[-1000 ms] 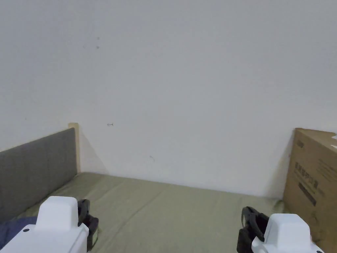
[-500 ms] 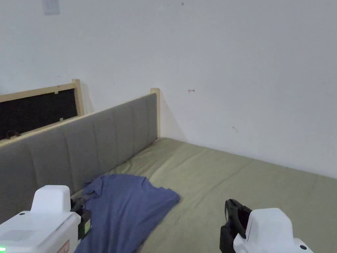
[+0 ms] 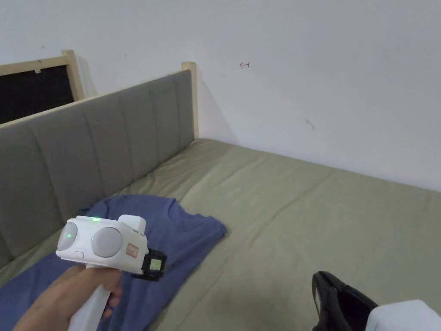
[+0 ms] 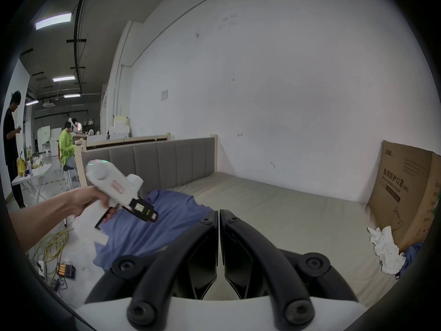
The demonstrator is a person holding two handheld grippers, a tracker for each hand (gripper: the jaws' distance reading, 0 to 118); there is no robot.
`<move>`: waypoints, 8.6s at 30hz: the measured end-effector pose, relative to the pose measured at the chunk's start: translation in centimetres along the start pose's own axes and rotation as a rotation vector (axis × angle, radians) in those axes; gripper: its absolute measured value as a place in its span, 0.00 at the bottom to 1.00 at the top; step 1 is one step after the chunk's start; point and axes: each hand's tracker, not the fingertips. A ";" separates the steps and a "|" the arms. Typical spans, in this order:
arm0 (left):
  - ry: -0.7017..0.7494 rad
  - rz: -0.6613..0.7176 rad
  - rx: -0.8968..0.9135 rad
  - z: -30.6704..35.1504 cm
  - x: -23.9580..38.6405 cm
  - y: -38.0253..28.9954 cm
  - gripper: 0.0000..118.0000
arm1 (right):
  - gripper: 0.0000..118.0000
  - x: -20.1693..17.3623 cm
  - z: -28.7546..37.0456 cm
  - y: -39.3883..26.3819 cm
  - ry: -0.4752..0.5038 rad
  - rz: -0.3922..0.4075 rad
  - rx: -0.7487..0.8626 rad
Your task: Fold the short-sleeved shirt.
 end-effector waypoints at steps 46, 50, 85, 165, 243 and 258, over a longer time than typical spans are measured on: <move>-0.439 -0.881 0.299 4.4 46.4 -16.5 0.00 | 0.01 14.1 22.4 -2.5 -0.443 -0.089 -0.052; -0.631 -0.915 0.321 9.6 52.3 -22.4 0.00 | 0.01 15.6 27.2 -2.4 -0.563 -0.075 -0.033; -0.309 -0.286 0.635 28.8 28.4 -17.4 0.74 | 0.02 13.2 31.4 -1.2 -0.522 -0.149 0.085; -0.280 -0.152 -0.070 -3.9 32.4 -16.4 0.01 | 0.03 33.9 -2.2 -25.4 -0.099 -0.304 -0.847; -0.173 -0.074 0.701 16.6 20.5 1.9 0.01 | 0.03 41.6 20.3 1.7 -0.319 -0.578 -0.052; -0.071 -0.032 0.188 -1.3 14.6 -24.8 0.01 | 0.03 33.2 21.1 -28.9 -0.322 -0.593 -0.632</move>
